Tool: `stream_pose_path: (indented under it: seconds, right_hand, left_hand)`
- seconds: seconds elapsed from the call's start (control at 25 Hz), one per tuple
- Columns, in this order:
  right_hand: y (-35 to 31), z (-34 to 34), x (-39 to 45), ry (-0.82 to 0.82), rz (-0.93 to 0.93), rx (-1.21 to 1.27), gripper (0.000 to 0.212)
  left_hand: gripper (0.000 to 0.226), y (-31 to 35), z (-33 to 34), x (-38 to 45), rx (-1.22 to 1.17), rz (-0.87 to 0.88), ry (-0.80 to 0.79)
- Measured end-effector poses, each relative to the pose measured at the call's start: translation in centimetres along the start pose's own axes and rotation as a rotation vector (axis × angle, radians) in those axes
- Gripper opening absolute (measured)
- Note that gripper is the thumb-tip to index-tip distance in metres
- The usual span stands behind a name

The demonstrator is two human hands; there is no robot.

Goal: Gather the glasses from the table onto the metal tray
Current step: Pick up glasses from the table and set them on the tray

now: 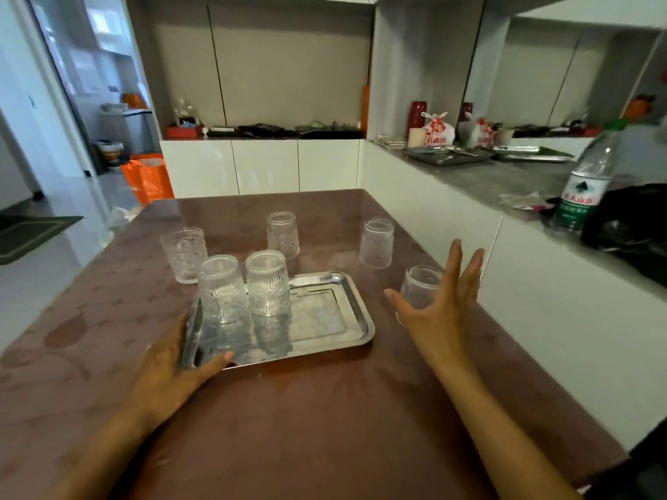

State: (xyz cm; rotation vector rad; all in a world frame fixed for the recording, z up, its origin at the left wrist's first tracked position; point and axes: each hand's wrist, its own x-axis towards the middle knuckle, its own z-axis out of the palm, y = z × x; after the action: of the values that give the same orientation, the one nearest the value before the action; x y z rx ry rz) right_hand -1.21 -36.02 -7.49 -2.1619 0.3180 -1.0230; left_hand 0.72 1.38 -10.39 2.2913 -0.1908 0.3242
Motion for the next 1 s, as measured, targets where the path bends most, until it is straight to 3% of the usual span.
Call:
stream_pose_path:
  seconds: [0.12, 0.2, 0.36, 0.52, 0.64, 0.76, 1.0]
  right_hand:
    - [1.9, 0.1, 0.5, -0.219, 0.141, -0.072, 0.133]
    - [2.4, 0.5, 0.6, -0.232, 0.129, -0.089, 0.130]
    - [3.1, 0.6, 1.4, -0.158, 0.024, -0.129, 0.089]
    - [1.3, 1.5, 1.8, -0.146, 0.000, 0.085, 0.074]
    - [-3.0, 5.2, 2.1, -0.213, -0.108, 0.339, 0.075]
    - [-7.0, 10.0, 2.0, -0.239, -0.193, 0.258, 0.076]
    - [-6.3, 14.9, 1.8, -0.320, -0.083, 0.184, 0.077]
  left_hand:
    - [0.076, 0.7, -0.2, -0.2, -0.019, -0.006, -0.013]
    - [0.068, 1.3, -0.5, -0.3, -0.028, -0.006, -0.019]
    - [0.066, 1.6, -0.6, -0.3, -0.027, 0.020, 0.005]
    - [0.074, 1.2, -0.3, -0.2, -0.036, 0.027, -0.008]
    - [0.092, 0.3, 0.3, -0.1, -0.045, 0.008, -0.030]
    - [0.097, 0.0, 0.0, 0.2, -0.052, -0.012, -0.049]
    - [0.095, -0.1, 0.0, 0.4, -0.025, -0.011, -0.014]
